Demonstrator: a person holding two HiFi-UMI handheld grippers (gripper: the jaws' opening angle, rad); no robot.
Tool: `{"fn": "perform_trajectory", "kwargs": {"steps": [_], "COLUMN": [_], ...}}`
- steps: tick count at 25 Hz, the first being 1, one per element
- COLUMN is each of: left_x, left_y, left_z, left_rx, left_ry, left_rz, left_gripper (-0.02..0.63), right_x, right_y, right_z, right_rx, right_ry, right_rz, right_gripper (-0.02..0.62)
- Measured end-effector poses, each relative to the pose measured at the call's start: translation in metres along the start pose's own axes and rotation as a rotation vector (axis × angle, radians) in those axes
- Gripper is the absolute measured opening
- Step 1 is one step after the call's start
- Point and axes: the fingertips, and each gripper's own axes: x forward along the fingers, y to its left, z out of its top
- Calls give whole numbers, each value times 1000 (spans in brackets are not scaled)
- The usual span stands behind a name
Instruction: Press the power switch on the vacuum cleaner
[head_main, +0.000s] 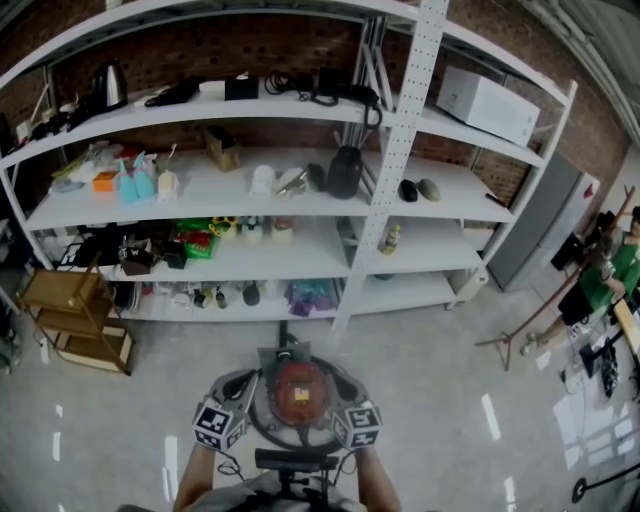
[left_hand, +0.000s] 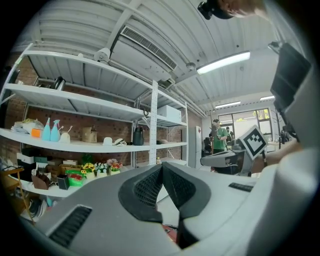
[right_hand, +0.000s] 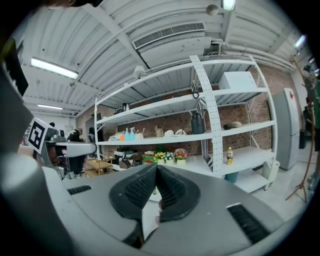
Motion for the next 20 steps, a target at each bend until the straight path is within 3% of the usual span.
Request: {"fn": "perform_trajectory", "kwargs": {"steps": [8,20], "left_x": [1,-8], "left_y": [7,7], "left_z": [14,12], "left_rx": [26,33], "left_ry": [-36,-34], "left_rz": [-1,3], "left_gripper": [8,8], "right_x": [-10,-33], "right_y": [6,12], "right_z": [17,11], "right_rx": [-4,10], "right_ry": [-50,-74], "right_rz": [-14,-23], "right_gripper": [12,12]}}
